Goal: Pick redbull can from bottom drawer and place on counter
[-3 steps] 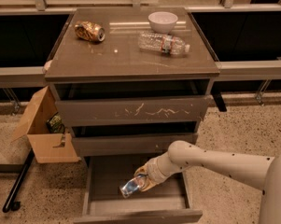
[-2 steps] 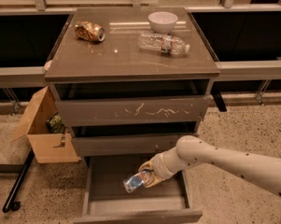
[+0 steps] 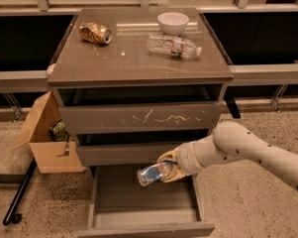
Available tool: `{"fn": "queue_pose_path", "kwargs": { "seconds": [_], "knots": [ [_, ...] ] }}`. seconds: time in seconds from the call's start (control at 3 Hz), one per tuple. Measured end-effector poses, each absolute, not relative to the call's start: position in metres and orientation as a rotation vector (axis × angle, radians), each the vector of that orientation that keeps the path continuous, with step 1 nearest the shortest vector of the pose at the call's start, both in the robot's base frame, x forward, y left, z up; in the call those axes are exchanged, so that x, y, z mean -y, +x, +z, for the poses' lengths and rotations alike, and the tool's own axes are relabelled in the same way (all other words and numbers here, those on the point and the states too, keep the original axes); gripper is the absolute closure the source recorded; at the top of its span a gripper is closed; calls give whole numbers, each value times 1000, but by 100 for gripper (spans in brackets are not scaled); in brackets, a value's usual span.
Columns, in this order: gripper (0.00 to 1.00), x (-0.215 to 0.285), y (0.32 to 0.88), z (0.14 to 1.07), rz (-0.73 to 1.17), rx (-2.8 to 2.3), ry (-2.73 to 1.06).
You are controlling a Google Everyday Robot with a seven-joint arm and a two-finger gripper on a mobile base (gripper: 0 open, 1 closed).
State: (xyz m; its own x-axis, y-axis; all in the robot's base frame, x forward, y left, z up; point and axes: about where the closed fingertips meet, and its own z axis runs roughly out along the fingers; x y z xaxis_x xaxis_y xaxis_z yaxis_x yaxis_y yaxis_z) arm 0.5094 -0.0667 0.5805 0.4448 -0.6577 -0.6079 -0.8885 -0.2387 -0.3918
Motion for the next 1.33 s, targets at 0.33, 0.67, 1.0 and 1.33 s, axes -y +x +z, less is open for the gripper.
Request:
{"fn": "queue_pose_path", "kwargs": {
  "seconds": [0.33,0.67,1.0,1.33],
  "knots": [
    [100,67,509,581,415,-1294,-1987],
    [100,74,525,618,419,-1300,-1933],
    [100,85,555,691,411,-1336,-1882],
    [100,89,594,763,412,-1405,-1837]
  ]
}}
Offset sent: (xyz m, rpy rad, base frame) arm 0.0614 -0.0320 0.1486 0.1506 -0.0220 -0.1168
